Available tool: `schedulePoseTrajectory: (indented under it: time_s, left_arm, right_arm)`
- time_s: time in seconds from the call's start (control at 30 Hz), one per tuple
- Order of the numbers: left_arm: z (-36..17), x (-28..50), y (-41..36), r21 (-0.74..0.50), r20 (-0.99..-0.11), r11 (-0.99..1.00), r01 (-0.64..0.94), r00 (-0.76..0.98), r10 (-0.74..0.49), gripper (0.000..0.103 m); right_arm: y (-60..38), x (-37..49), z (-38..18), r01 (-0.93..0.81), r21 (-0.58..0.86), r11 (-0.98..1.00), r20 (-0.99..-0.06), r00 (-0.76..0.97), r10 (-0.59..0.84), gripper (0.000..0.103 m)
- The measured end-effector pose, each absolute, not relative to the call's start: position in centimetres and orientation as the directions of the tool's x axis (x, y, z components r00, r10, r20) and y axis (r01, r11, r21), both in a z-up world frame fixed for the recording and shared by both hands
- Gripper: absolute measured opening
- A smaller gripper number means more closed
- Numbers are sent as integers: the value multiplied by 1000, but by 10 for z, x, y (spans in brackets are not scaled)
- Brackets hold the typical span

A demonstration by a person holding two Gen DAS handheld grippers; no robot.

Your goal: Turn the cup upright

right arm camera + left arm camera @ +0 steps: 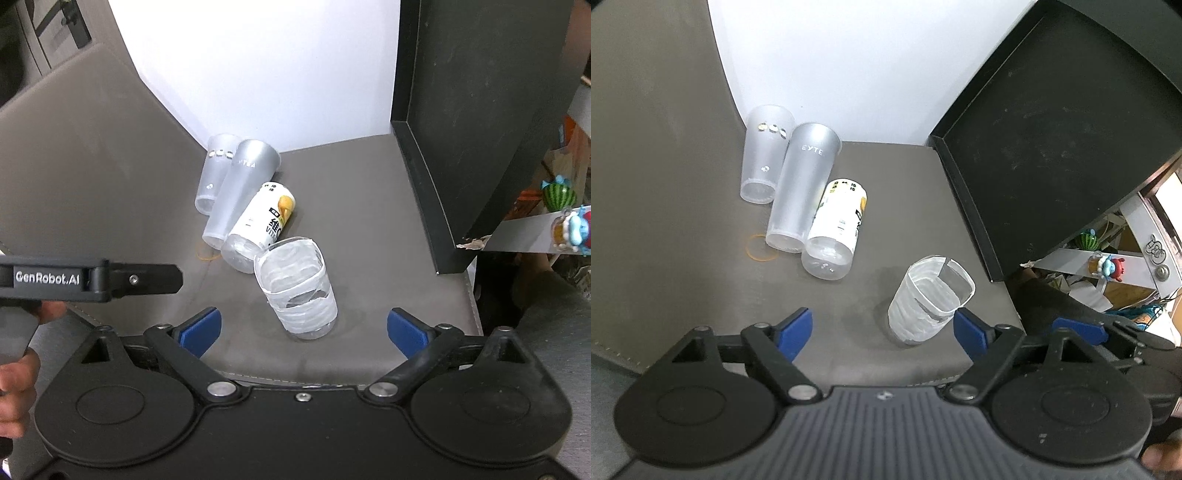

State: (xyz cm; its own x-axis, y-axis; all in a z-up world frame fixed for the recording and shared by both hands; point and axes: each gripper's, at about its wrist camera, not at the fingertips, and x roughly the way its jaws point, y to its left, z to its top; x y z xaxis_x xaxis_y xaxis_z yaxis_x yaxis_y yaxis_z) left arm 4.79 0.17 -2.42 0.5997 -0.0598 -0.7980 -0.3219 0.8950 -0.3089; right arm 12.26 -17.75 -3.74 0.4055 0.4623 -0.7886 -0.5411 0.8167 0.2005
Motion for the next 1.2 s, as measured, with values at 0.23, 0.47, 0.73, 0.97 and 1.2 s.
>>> schedulePoseTrajectory:
  time_s: [0.23,0.47,0.73,0.97,1.2]
  left_arm:
    - [-9,30,-3,-290,-785,904,-315,619,-35,92]
    - [2,13,-11,-268,-779,915,-301,627,-22,93]
    - [10,-5,-16,-256,-771,921,-293,636,-12,93]
    - [13,-18,-18,-256,-765,925,-279,644,-18,93]
    - [14,-24,-19,-253,-766,924,-288,642,-10,93]
  right_arm:
    - [-192,117,-21,-529,228,817,-764,422,487,103]
    - [-201,108,-7,-535,239,810,-745,434,506,103]
    - [-210,100,3,-541,252,803,-734,434,523,103]
    - [-211,94,9,-551,246,797,-730,435,527,103]
    - [-212,85,17,-568,245,786,-718,438,541,103]
